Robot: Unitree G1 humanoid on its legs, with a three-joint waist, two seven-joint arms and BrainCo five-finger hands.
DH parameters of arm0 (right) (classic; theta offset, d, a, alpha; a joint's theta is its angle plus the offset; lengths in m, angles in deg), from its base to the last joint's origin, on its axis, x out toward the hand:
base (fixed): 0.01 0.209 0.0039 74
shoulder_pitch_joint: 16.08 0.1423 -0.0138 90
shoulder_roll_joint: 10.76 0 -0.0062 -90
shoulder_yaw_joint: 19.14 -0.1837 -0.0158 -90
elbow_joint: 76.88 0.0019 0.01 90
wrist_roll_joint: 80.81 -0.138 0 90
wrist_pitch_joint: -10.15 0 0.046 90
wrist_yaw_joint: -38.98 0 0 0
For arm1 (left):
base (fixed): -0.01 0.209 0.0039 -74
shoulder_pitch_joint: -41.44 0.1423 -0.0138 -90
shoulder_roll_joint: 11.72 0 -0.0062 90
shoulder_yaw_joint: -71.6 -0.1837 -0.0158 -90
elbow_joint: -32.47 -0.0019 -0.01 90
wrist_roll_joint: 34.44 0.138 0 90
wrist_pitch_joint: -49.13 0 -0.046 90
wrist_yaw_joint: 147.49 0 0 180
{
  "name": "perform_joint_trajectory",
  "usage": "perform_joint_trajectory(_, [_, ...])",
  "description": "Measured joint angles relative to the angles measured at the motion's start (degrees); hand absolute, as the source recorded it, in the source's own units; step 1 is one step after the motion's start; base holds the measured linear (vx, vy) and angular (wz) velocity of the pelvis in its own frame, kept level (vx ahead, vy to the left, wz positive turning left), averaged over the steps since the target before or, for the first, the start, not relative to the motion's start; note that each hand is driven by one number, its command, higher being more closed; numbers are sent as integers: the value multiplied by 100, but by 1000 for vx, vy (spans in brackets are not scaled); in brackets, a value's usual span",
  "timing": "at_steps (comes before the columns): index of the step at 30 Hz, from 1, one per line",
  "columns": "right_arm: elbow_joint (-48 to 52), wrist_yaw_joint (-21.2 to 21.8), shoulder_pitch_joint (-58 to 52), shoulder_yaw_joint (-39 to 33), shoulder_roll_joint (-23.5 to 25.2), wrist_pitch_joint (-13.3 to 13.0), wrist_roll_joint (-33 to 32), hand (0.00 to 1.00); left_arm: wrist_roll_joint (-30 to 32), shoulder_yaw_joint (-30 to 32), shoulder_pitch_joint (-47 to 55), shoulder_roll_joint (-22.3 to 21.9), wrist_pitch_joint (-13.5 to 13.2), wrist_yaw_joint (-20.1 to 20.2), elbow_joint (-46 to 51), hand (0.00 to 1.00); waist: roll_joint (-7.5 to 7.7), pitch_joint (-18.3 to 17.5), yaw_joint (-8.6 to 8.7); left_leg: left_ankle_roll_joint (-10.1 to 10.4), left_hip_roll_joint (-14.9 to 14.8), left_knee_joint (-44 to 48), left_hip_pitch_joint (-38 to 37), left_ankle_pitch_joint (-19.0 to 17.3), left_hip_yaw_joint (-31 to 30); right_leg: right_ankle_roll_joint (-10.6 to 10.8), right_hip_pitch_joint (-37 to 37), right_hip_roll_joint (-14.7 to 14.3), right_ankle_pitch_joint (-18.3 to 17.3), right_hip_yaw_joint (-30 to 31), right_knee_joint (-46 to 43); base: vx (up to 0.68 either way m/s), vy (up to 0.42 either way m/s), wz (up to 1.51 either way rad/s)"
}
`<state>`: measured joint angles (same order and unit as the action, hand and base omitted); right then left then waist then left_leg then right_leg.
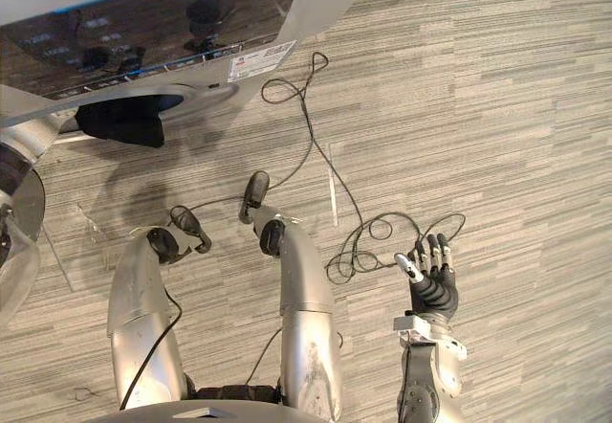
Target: Pick up the laundry basket with both hands and put the clothes into the washing machine.
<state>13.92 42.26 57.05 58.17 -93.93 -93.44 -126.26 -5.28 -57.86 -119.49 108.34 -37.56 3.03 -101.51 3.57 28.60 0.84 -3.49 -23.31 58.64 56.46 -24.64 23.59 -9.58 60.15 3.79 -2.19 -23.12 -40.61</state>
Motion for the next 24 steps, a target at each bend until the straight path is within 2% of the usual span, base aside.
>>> perform_joint_trajectory(1, [-120, 1, 35, 197, 54, -1, -97, 0, 256, 241, 0, -62, 114, 154, -7, 100, 4, -2, 41, -27, 0, -5, 53, 15, 3, 27, 18, 0, 19, -4, 52, -112, 29, 2])
perform_joint_trajectory(2, [-229, 25, 55, 384, 136, 13, -199, 0, 47, 756, -3, -293, 148, 268, -98, 100, 7, -4, 68, -45, 1, -11, 81, 26, 22, 64, 39, -3, 46, 14, 90, -111, 28, -2])
perform_joint_trajectory(3, [-270, 23, 56, 458, 215, 19, -200, 0, -364, 1148, -1, -490, 99, 272, -222, 100, 11, -7, 68, -48, 1, -16, 83, 29, 35, 83, 44, -6, 61, 27, 111, -113, 22, -7])
perform_joint_trajectory(4, [-330, 5, 62, 621, 340, 38, -196, 0, -1312, 1916, -9, -911, 24, 201, -527, 100, 32, -19, 94, -59, 0, -27, 83, 39, 51, 116, 44, -11, 83, 35, 151, -142, 17, -7])
perform_joint_trajectory(5, [-343, -55, 72, 793, 449, 67, -184, 0, -3154, 2540, -63, -1226, -144, -2, -730, 100, 51, -30, 176, -77, -4, -42, 108, 53, 63, 132, 43, -25, 76, 38, 246, -121, 11, -5])
perform_joint_trajectory(6, [-341, -122, 95, 836, 491, 127, -156, 0, -4471, 2817, -113, -1355, -325, -38, -740, 100, 62, -38, 224, -82, -10, -52, 140, 63, 63, 184, 42, -44, 45, 39, 314, -127, -10, -10])
perform_joint_trajectory(7, [-371, -274, 179, 867, 563, 178, -137, 0, -6652, 3297, -273, -1538, -763, -32, -699, 100, 88, -53, 307, -107, -53, -51, 220, 82, 79, 399, 29, -110, -90, 49, 487, -118, -14, -26])
perform_joint_trajectory(8, [-362, -418, 245, 866, 601, 226, -130, 0, -8237, 3656, -233, -1602, -1518, -10, -500, 100, 95, -56, 401, -110, -143, 7, 330, 83, 74, 472, 55, -195, -54, 35, 595, -136, -14, -33])
perform_joint_trajectory(9, [-357, -510, 245, 861, 638, 241, -130, 0, -8790, 3927, -173, -1629, -1785, -32, -386, 100, 113, -65, 433, -109, -180, 46, 377, 79, 66, 458, 80, -225, -32, 29, 615, -93, -11, -32])
perform_joint_trajectory(11, [-426, -626, 205, 845, 745, 287, -125, 0, -9009, 4696, -153, -1660, -1876, -47, -392, 100, 234, -106, 576, -42, -301, 136, 433, 23, 56, 486, 103, -321, 0, 23, 693, -75, -22, -26])
perform_joint_trajectory(12, [-421, -627, 192, 856, 785, 287, -126, 0, -9114, 4833, -165, -1680, -1887, -32, -316, 0, 314, -156, 573, -35, -359, 125, 456, 17, 62, 514, 98, -365, 19, -7, 786, -50, -25, -24])
perform_joint_trajectory(15, [-414, -628, 192, 860, 781, 287, -55, 0, -9597, 4963, -164, -1780, -2003, 37, -149, 0, 444, -238, 590, -19, -421, 169, 547, 28, -13, 497, 88, -371, 37, -151, 820, -18, -12, -5])
perform_joint_trajectory(19, [-421, -627, 194, 911, 782, 282, 72, 0, -9794, 5200, -174, -1969, -2192, 141, 95, 0, 468, -253, 607, -47, -457, 244, 620, 39, -96, 390, 77, -395, 108, -210, 805, -3, -3, 1])
perform_joint_trajectory(24, [-566, -569, 194, 1019, 859, 283, 72, 0, -9836, 5391, -183, -1965, -2406, 196, 292, 0, 526, -291, 663, -58, -484, 303, 665, 16, -142, 364, 71, -423, 131, -235, 812, -11, 2, -2])
